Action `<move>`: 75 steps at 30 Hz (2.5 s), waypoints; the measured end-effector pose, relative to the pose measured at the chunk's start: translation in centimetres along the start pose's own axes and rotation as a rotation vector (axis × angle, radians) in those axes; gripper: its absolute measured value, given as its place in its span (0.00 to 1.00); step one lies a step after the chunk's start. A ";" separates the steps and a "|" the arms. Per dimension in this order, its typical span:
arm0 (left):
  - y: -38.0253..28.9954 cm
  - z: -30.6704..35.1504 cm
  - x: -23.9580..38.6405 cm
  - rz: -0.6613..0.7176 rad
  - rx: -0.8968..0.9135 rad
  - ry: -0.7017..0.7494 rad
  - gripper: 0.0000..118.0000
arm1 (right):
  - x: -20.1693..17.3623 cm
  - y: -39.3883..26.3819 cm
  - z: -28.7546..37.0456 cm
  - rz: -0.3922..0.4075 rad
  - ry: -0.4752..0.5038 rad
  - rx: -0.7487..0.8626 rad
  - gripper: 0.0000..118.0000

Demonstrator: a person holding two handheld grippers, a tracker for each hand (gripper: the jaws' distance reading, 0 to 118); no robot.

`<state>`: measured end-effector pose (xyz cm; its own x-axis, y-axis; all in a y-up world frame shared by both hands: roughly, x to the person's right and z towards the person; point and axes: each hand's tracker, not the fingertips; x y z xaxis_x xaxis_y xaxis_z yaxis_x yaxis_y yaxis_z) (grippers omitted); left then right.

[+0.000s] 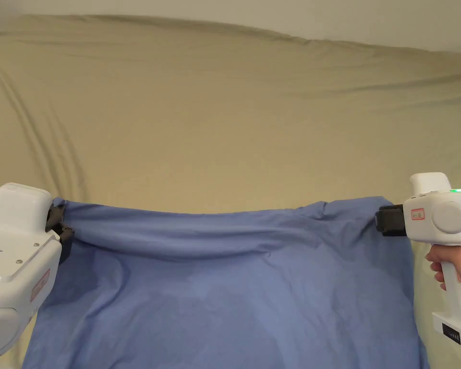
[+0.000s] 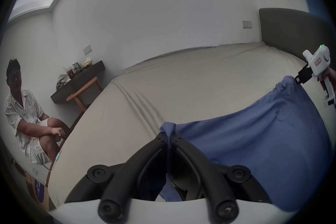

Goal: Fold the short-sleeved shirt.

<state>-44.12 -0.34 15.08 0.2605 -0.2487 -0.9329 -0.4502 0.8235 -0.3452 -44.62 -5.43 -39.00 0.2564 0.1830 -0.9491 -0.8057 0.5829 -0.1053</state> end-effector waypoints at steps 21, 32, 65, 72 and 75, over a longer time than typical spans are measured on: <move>-0.7 1.3 -2.7 0.083 -0.024 0.036 0.00 | -0.8 -0.2 8.7 0.027 0.051 0.177 0.09; 8.2 11.6 -8.0 0.147 0.266 0.129 0.00 | 2.0 -1.8 29.9 -0.049 0.048 0.539 0.09; 30.3 24.1 -14.0 0.158 0.632 0.200 0.00 | 3.7 8.3 52.3 -0.040 -0.287 1.068 0.09; 33.3 21.3 -12.3 0.138 0.589 0.200 0.00 | 4.5 13.8 49.2 -0.032 -0.351 1.064 0.09; 34.7 18.4 -12.0 0.134 0.576 0.194 0.00 | 5.0 16.0 47.4 -0.024 -0.377 1.063 0.09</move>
<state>-47.15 40.64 16.19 0.0491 -0.1675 -0.9847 0.0793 0.9834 -0.1633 -30.92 42.35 -31.36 0.5558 0.2848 -0.7810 0.0189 0.9349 0.3543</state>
